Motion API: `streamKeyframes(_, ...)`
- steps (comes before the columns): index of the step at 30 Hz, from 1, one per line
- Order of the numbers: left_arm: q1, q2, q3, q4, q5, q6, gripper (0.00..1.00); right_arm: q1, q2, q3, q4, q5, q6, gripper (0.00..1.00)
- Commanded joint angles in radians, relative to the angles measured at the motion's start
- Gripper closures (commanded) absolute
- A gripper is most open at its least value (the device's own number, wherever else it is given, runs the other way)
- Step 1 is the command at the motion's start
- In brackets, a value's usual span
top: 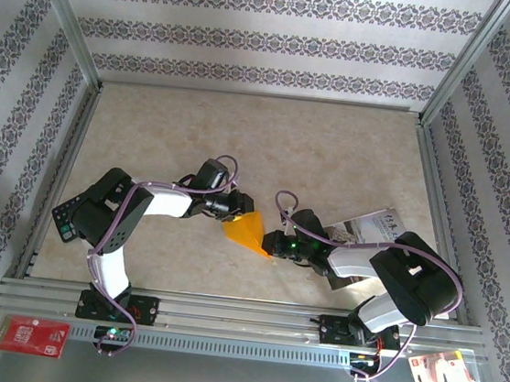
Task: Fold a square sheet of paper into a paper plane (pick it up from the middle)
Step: Fourth fold the wing at the center of the table.
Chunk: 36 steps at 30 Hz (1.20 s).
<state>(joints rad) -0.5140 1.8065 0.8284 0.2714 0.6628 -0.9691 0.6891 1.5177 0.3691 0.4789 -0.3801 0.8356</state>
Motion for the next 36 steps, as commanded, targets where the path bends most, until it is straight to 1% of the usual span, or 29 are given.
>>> streamKeyframes(1,0.02,-0.018,-0.007,0.058,0.014,-0.003,0.71,-0.003,0.002,-0.009,-0.02,0.001,0.0,0.95)
streamKeyframes(18,0.076,0.001,-0.035,0.003,-0.02,0.049,0.72,0.0,0.004,-0.007,-0.019,0.006,0.003,0.93)
streamKeyframes(21,0.081,0.007,-0.035,-0.02,-0.027,0.065,0.72,0.002,0.006,-0.009,-0.016,0.005,0.005,0.93)
streamKeyframes(36,0.094,0.013,-0.065,-0.026,-0.035,0.084,0.73,0.008,0.004,-0.009,-0.016,0.012,0.008,0.91)
